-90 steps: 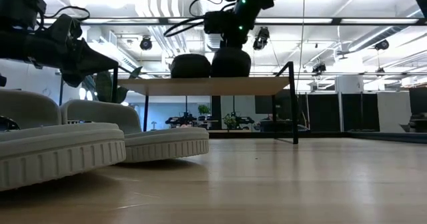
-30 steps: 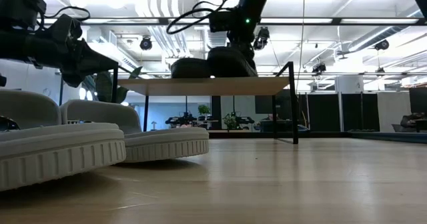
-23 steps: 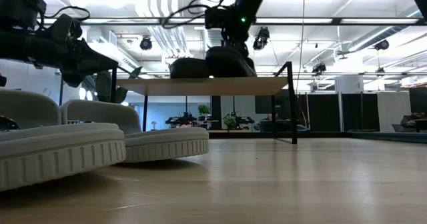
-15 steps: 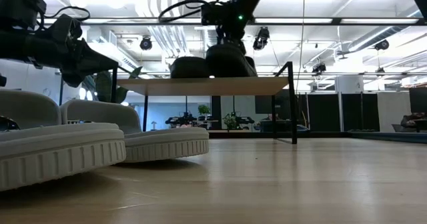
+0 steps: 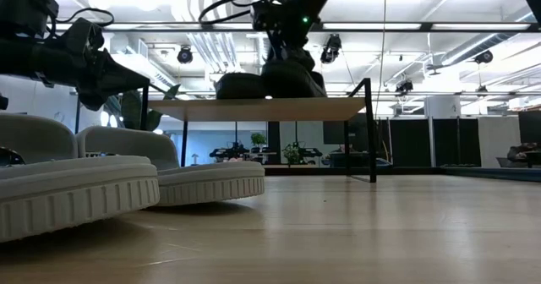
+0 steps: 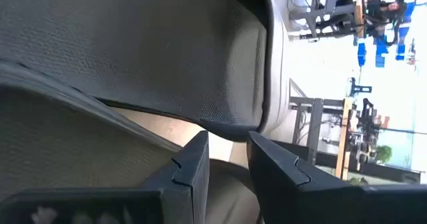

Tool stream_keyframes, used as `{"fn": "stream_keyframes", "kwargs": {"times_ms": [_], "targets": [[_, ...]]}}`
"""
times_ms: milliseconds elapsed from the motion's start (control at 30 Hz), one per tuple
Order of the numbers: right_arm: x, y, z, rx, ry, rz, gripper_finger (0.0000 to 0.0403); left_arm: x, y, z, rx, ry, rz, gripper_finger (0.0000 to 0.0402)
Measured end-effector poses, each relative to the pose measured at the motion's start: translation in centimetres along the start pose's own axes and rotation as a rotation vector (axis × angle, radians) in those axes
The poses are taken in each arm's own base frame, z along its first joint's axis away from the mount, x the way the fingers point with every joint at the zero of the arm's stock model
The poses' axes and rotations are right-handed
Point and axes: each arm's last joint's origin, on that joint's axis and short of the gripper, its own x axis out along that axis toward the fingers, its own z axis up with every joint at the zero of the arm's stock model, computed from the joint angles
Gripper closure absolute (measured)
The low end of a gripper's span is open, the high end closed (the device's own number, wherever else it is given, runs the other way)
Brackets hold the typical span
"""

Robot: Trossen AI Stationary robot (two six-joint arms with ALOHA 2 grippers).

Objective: Pick and place slides into the shelf
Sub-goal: Put the black slipper on the shelf

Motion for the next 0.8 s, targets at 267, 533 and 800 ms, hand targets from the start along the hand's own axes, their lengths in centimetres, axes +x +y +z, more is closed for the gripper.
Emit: {"fn": "stream_keyframes", "kwargs": {"times_ms": [267, 533, 800], "targets": [[-1.2, -0.3, 0.4, 0.069, -0.003, -0.035, 0.0309, 0.0, 0.0, 0.0, 0.0, 0.0, 0.0, 0.0402], [-3.6, -2.1, 0.1, 0.287, 0.003, -0.009, 0.0309, 0.0, 0.0, 0.0, 0.0, 0.0, 0.0, 0.0402], [-5.6, -1.5, -1.4, 0.504, 0.127, 0.137, 0.0309, 0.0, 0.0, 0.0, 0.0, 0.0, 0.0, 0.0402]]}}
